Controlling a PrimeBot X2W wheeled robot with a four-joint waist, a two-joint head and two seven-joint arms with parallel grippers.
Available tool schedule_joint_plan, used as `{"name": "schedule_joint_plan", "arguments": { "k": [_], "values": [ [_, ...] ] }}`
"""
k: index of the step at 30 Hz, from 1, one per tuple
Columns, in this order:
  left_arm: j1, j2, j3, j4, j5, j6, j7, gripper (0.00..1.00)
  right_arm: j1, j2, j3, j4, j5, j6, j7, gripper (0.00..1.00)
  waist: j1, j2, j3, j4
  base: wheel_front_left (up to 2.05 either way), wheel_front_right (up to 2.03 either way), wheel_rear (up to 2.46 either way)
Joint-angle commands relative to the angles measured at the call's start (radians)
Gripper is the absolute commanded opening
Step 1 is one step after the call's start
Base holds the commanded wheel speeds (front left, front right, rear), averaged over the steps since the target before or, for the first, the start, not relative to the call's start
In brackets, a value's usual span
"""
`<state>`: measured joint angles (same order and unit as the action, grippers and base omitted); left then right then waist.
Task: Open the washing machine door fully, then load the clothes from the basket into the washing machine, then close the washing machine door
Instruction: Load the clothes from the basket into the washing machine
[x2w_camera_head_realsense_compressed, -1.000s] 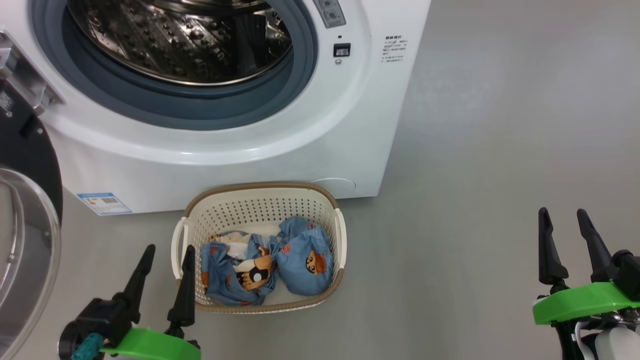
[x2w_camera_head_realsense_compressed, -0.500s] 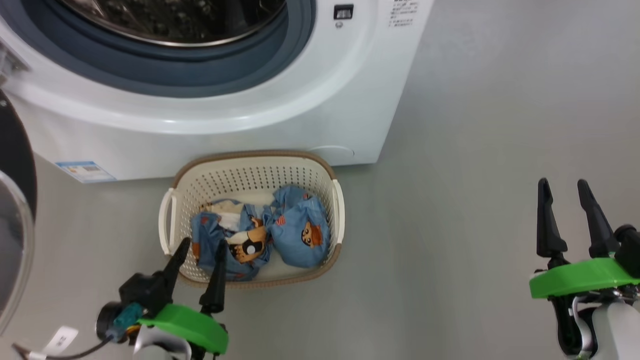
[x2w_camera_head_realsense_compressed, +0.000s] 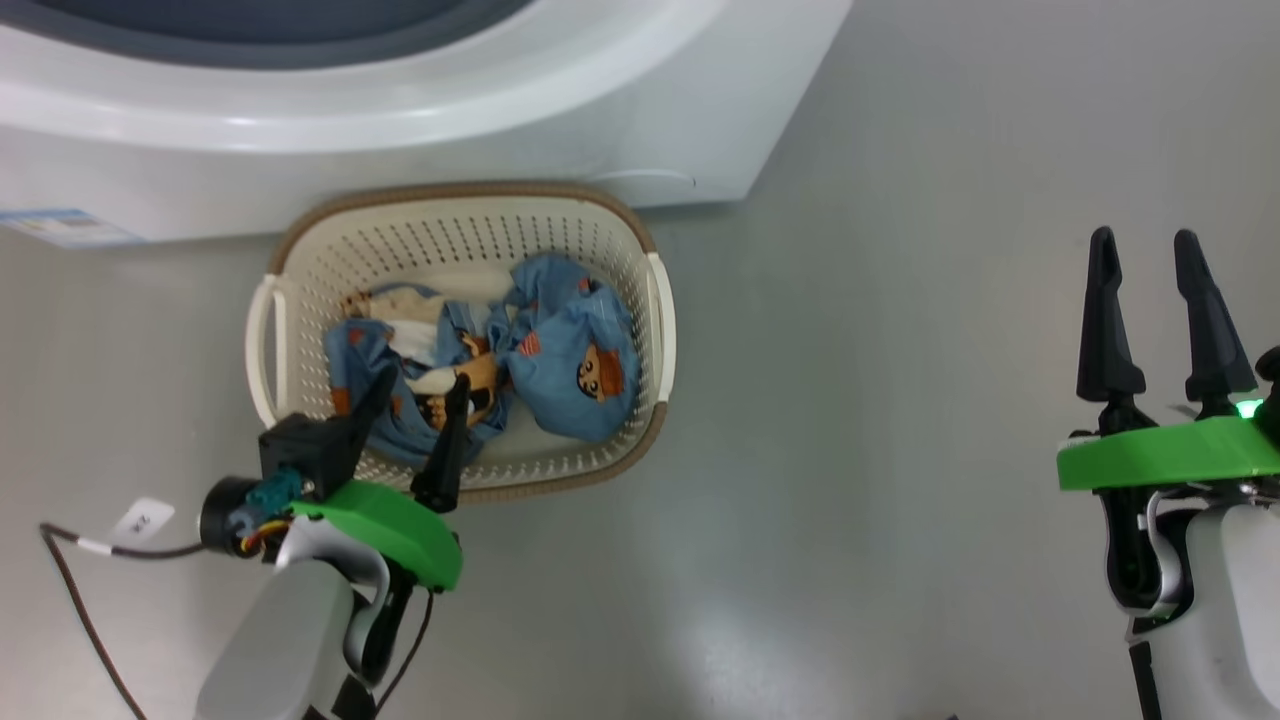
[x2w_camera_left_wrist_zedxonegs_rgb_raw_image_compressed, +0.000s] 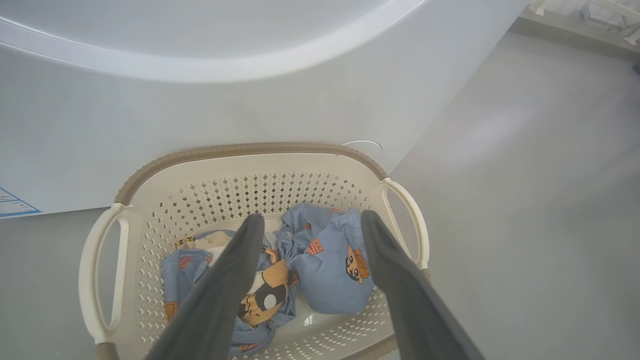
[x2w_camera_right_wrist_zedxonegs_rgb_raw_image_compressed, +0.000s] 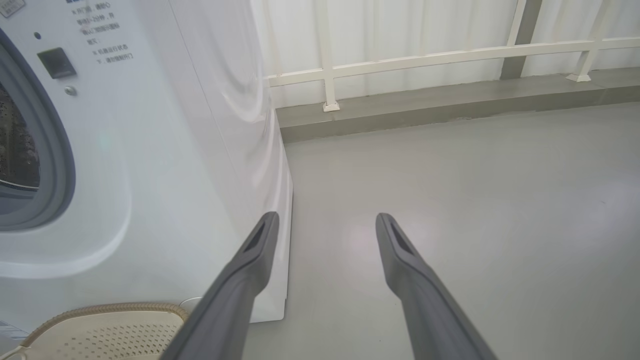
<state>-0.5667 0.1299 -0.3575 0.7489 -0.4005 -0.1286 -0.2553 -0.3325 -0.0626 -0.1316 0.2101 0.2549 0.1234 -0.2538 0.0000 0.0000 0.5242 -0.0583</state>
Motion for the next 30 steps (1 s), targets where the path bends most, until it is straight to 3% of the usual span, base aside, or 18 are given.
{"name": "schedule_joint_plan", "arguments": {
  "k": [1, 10, 21, 30],
  "values": [
    [-0.022, 0.028, 0.008, 0.003, -0.013, -0.002, -0.006, 1.00, -0.013, 0.002, 0.018, -0.028, 0.001, 0.007, -0.008, 1.00, 0.0000, 0.0000, 0.076, -0.022, 0.00, 0.00, 0.00],
    [-0.150, 0.062, -0.127, 0.128, -0.072, -0.002, -0.006, 1.00, -0.064, 0.010, 0.032, -0.050, 0.007, 0.007, -0.008, 1.00, 0.0000, 0.0000, 0.173, -0.063, 0.00, 0.00, 0.00],
    [-0.296, 0.113, -0.288, 0.274, -0.220, -0.002, -0.006, 1.00, -0.109, 0.012, 0.063, -0.065, 0.047, 0.007, -0.008, 1.00, 0.0000, 0.0000, 0.275, -0.127, 0.00, 0.00, 0.00],
    [-0.378, 0.156, -0.433, 0.320, -0.325, -0.002, 0.015, 1.00, -0.116, 0.012, 0.075, -0.078, 0.061, 0.007, -0.008, 1.00, 0.0000, 0.0000, 0.320, -0.156, 0.00, 0.00, 0.00]
  ]
}}
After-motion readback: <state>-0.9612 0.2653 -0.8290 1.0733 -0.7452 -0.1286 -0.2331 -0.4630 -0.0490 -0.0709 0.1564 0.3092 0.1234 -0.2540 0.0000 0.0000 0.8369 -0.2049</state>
